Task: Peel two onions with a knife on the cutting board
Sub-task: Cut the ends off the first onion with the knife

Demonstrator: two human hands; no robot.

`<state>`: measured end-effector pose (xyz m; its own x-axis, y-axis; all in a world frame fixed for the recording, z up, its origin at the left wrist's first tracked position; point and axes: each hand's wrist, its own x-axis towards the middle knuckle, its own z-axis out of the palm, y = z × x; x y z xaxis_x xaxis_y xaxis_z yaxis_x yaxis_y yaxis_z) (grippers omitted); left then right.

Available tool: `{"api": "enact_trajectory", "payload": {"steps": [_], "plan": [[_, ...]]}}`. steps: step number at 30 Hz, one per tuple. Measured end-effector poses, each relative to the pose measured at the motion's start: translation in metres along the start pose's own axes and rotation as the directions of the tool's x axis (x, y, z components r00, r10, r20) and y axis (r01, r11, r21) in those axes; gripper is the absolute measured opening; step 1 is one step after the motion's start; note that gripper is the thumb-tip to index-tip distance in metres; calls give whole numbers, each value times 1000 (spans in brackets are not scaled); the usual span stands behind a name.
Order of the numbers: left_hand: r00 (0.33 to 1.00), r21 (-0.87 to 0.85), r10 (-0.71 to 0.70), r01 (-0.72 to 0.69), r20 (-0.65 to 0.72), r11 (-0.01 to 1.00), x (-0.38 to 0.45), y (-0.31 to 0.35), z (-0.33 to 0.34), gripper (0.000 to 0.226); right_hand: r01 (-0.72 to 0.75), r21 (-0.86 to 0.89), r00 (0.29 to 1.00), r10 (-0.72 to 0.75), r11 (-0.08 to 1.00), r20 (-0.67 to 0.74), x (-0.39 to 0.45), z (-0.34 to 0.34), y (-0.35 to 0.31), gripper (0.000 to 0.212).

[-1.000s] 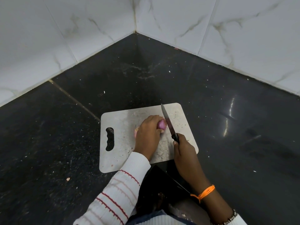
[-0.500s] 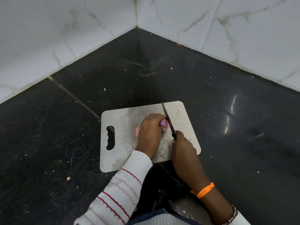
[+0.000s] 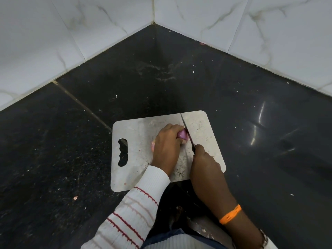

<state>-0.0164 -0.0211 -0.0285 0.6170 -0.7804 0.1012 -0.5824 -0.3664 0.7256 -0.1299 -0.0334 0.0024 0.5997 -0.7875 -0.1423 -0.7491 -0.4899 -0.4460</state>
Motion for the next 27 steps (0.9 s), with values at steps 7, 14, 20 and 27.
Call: {"api": "enact_trajectory", "payload": {"steps": [7,14,20,27], "plan": [[1000,5,3,-3,-11,1000,0,1,1,27,-15,-17,1000,15,1000,9,9,0,0,30],[1000,11,-8,8,-9,1000,2,2,1,26,-16,19,1000,16,1000,10,19,1,2,30],[1000,5,3,-3,-16,1000,4,2,-1,22,-31,85,999,30,996,24,27,3,3,25],[1000,8,-13,13,-20,1000,5,2,0,21,-25,124,1000,26,992,-6,26,7,8,23]]}}
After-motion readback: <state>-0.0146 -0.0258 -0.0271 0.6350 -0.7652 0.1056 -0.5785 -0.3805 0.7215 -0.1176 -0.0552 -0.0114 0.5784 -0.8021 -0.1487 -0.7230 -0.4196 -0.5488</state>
